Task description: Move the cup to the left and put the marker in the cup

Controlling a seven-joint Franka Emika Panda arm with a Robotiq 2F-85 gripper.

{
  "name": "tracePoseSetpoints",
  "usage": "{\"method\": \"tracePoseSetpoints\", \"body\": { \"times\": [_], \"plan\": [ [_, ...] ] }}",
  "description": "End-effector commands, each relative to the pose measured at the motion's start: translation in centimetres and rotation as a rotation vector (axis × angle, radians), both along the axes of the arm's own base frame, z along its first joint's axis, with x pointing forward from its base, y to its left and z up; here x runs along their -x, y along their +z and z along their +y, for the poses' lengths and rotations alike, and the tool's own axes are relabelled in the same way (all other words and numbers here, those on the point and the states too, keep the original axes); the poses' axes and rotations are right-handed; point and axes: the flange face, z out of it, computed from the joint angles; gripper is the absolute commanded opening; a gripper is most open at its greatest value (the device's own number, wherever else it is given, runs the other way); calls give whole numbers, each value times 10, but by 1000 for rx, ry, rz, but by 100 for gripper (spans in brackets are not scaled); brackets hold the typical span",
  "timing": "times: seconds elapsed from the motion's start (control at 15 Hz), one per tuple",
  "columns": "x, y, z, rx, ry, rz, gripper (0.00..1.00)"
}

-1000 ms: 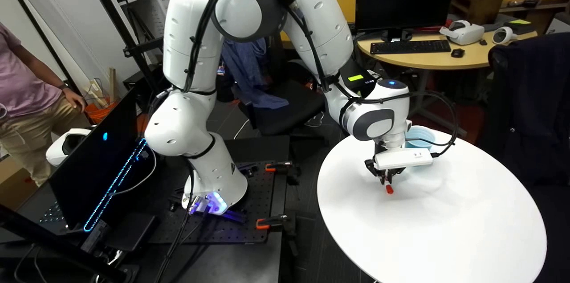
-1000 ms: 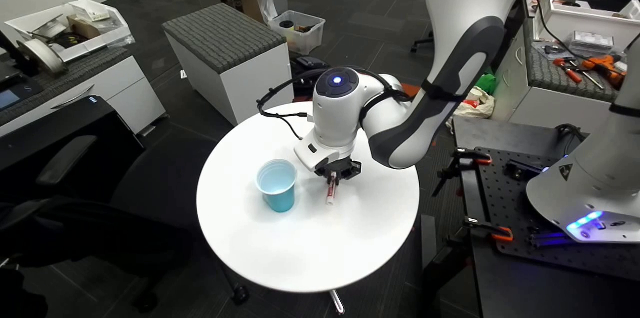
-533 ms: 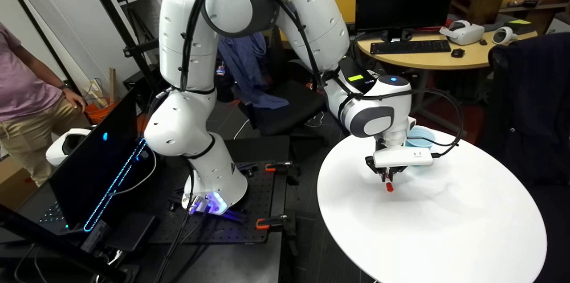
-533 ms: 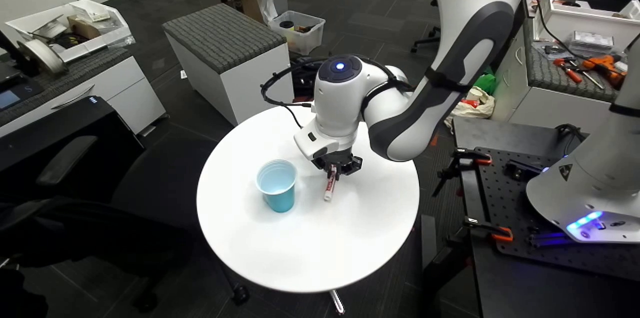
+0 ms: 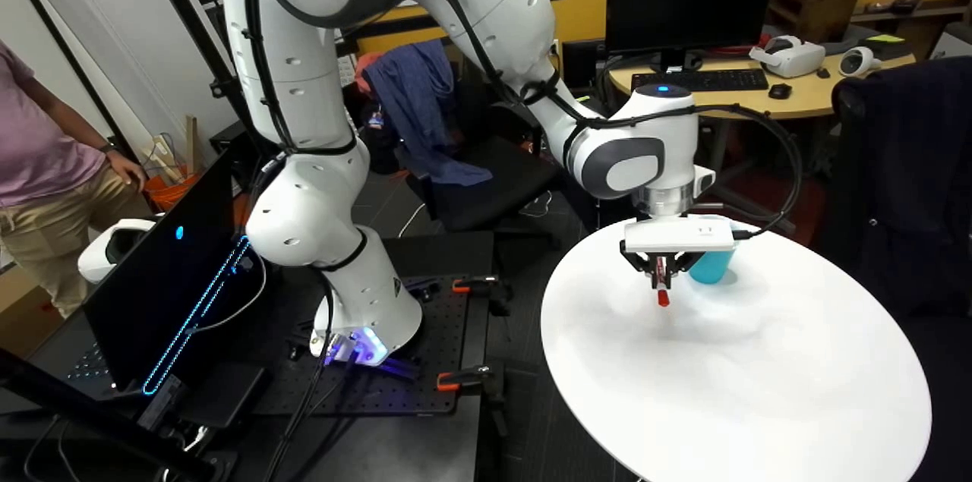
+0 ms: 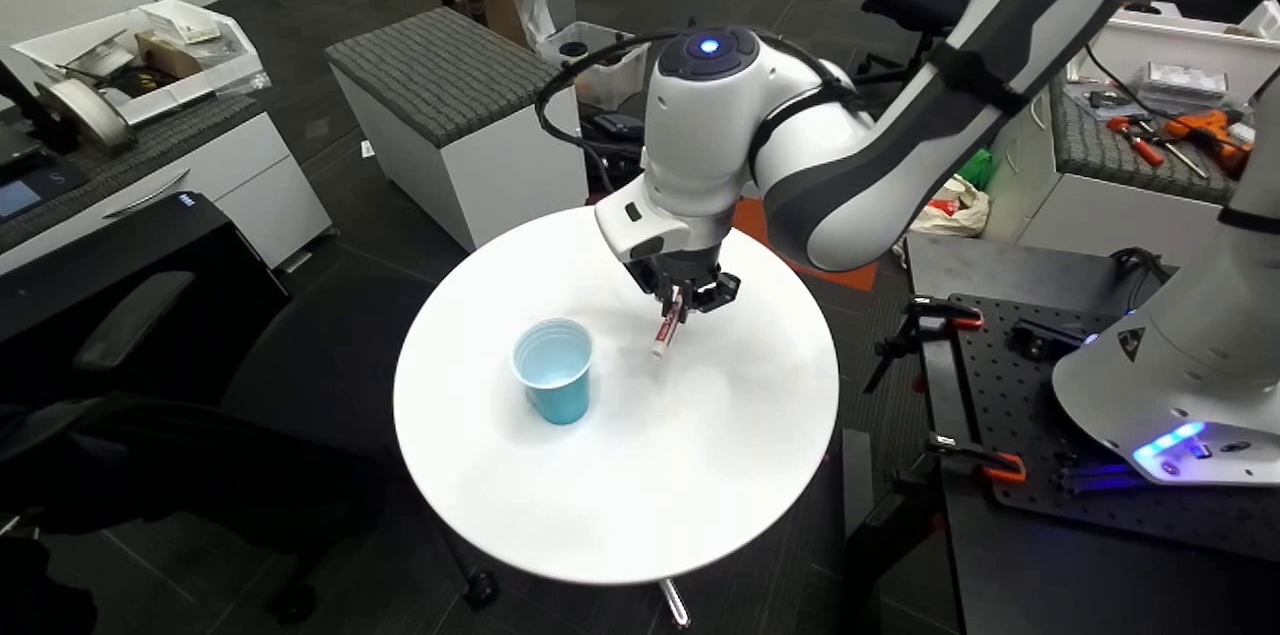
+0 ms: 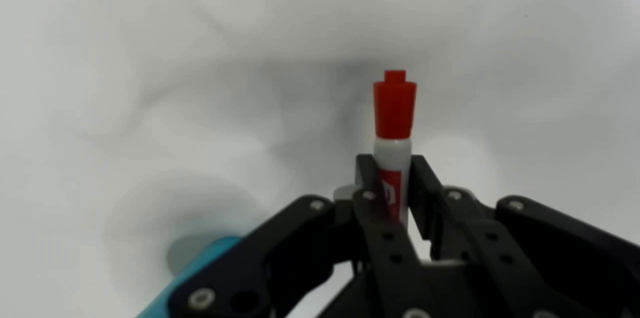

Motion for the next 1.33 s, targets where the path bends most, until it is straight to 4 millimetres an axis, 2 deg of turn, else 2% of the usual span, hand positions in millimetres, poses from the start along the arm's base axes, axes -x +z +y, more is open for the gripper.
{"method": "tracePoseSetpoints", "body": {
  "times": [0.0,0.33,0.73,0.93,1.27],
  "plan": [
    [10,44,5,56,-67,-31,5],
    [-5,75,27,216,-135,-64,5],
    [-28,90,68,378,-147,-83,5],
    [-41,89,82,458,-139,-76,5],
    [-65,70,96,629,-75,-16,5]
  ]
}}
